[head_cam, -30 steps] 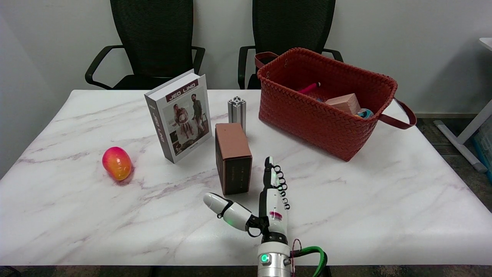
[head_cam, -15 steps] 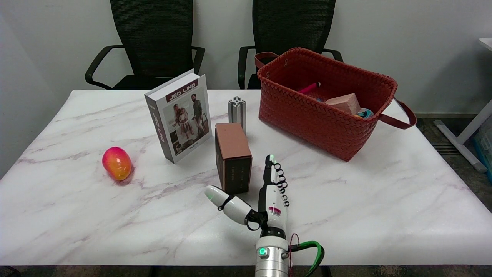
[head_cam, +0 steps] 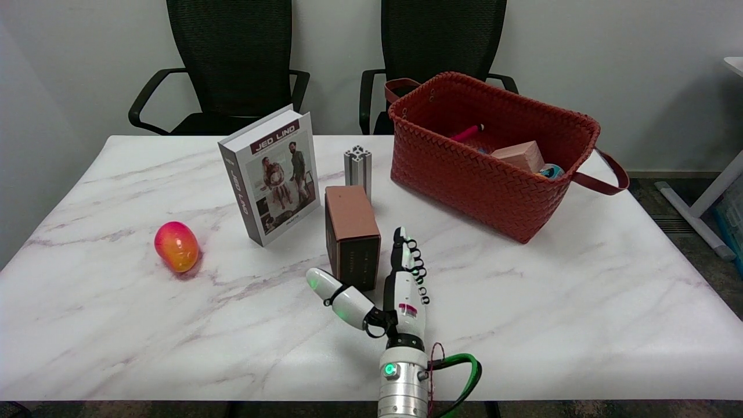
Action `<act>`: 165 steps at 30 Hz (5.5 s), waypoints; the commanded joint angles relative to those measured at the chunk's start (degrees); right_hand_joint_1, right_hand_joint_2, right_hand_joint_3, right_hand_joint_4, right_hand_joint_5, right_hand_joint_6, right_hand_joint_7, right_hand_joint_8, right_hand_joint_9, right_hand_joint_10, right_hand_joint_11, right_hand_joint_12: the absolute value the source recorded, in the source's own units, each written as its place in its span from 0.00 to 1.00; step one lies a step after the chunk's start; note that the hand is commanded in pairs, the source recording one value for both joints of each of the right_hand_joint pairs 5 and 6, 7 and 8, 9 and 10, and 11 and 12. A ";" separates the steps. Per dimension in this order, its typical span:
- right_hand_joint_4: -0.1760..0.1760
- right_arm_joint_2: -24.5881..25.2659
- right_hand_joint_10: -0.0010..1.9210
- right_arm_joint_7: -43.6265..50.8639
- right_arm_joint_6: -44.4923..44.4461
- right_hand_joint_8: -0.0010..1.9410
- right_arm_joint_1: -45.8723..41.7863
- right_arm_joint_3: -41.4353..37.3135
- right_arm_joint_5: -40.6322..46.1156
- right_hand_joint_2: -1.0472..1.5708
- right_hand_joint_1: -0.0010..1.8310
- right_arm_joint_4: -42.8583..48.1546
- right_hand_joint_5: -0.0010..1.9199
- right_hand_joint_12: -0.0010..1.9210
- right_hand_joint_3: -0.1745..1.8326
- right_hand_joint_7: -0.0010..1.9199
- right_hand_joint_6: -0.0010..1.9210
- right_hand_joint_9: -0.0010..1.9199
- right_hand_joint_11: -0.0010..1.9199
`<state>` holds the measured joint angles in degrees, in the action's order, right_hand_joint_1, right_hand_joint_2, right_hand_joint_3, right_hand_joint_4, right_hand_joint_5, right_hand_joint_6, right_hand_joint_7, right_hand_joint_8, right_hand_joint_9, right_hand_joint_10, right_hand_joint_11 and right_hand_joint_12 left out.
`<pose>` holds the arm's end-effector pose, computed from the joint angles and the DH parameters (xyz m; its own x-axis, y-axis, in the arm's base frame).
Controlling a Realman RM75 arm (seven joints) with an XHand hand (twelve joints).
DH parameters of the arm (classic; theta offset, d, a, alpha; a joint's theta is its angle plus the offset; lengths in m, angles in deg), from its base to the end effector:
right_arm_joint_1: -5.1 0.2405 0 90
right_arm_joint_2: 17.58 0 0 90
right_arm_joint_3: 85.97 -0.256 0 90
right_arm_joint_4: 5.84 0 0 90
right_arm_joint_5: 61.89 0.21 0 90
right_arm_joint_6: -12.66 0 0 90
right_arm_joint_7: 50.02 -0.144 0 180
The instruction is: Pick up the brown paper box.
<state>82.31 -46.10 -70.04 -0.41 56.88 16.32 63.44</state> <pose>-0.3111 -0.2178 0.0948 0.3388 0.4208 0.8415 -0.9407 0.1684 0.2945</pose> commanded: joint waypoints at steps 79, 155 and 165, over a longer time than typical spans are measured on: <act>0.50 1.54 0.00 -9.59 1.25 0.00 10.53 -0.78 7.58 0.68 0.50 -9.27 0.00 0.00 0.15 0.00 0.00 0.00 0.00; 0.50 2.42 0.45 -14.88 -1.46 0.51 14.31 -0.86 6.62 0.81 0.50 -13.14 0.72 0.44 0.12 0.52 0.72 0.45 0.44; 0.50 2.18 0.45 -14.62 -3.21 0.52 14.77 -1.13 4.05 0.82 0.53 -12.71 0.71 0.51 0.12 0.52 0.71 0.45 0.51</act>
<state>84.77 -60.83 -71.25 13.49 56.09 23.55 50.37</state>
